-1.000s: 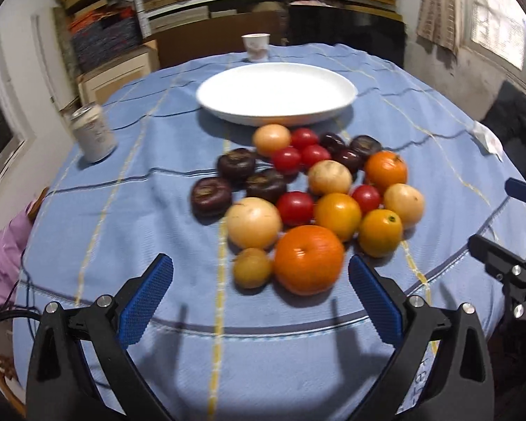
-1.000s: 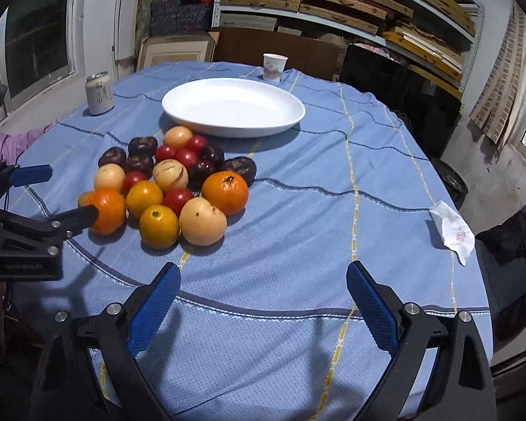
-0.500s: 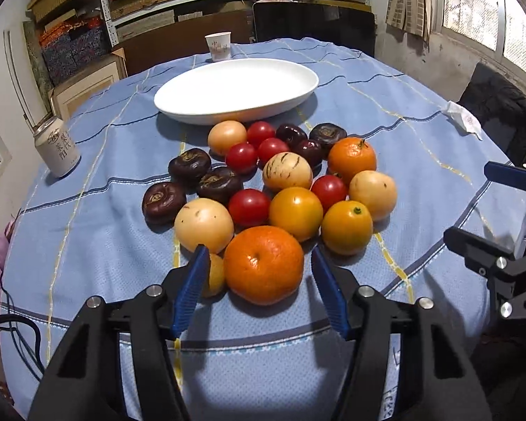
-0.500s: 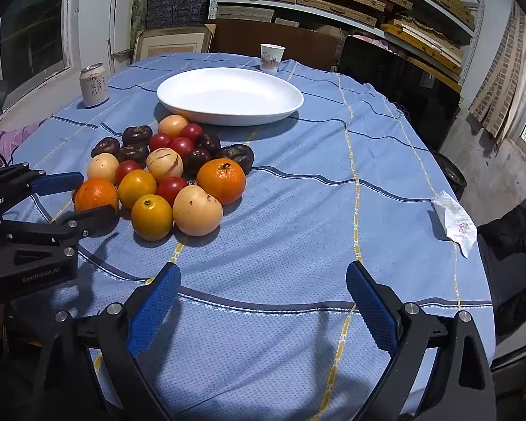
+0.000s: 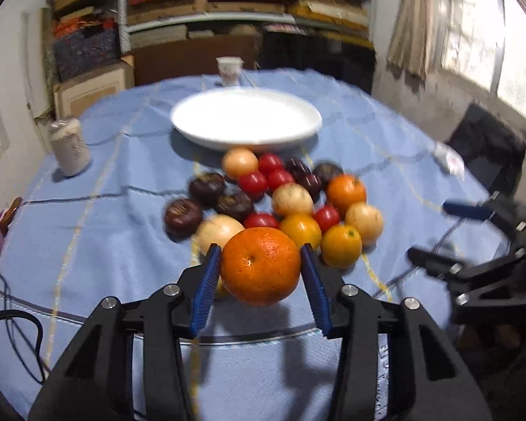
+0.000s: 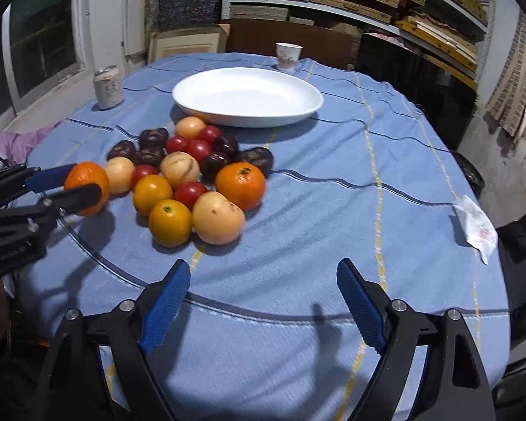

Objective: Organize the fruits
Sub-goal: 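Grasp the large orange with the left gripper while the right gripper grasps a pale pear, then carry the orange and pear to the white plate and release both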

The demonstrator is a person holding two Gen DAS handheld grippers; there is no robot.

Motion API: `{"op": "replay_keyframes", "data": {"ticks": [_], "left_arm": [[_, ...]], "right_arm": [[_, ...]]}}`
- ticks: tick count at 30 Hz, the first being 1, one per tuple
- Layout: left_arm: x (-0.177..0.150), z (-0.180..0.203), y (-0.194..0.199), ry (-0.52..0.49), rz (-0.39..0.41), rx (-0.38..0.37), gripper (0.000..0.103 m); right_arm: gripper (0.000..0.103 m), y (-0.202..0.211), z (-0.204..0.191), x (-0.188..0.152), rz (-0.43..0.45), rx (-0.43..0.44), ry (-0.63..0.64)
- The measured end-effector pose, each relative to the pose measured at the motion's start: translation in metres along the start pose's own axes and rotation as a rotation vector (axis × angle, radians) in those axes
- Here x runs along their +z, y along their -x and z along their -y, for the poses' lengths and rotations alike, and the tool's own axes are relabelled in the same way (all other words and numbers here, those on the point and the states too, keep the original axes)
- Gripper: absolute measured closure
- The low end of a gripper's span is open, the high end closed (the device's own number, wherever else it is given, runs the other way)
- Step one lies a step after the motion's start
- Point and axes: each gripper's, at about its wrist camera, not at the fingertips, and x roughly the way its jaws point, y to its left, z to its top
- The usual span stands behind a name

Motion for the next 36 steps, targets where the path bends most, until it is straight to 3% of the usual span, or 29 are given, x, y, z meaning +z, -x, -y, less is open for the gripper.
{"op": "replay_keyframes", "data": {"ticks": [4,7,10,18,20,21,30,36], "left_arm": [[0.006,-0.005,0.015,0.006,0.041,0.032,0.058],[0.003,-0.003,0.013,-0.002,0.027,0.025,0.058],[0.000,-0.002,0.008,-0.002,0.008,0.014,0.058],[-0.001,-0.003,0.005,-0.008,0.001,0.012,0.057],[0.000,-0.004,0.005,-0.004,0.001,0.015,0.057],[0.000,-0.005,0.005,-0.002,0.002,0.016,0.057],[0.020,-0.016,0.016,0.004,0.041,0.026,0.057],[0.072,-0.030,0.013,-0.009,0.079,0.035,0.057]], "right_arm": [[0.021,-0.012,-0.006,0.012,0.024,0.020,0.006],[0.042,-0.027,-0.005,0.020,0.008,0.031,-0.029],[0.043,-0.040,-0.004,0.025,-0.031,0.117,-0.072],[0.043,-0.055,0.001,0.029,-0.056,0.191,-0.155],[0.062,-0.060,0.001,0.028,-0.079,0.239,-0.166],[0.062,-0.061,0.000,0.026,-0.089,0.253,-0.163],[0.062,-0.012,0.009,0.039,0.070,0.123,-0.061],[0.062,0.000,0.046,0.090,0.146,0.071,-0.042]]}}
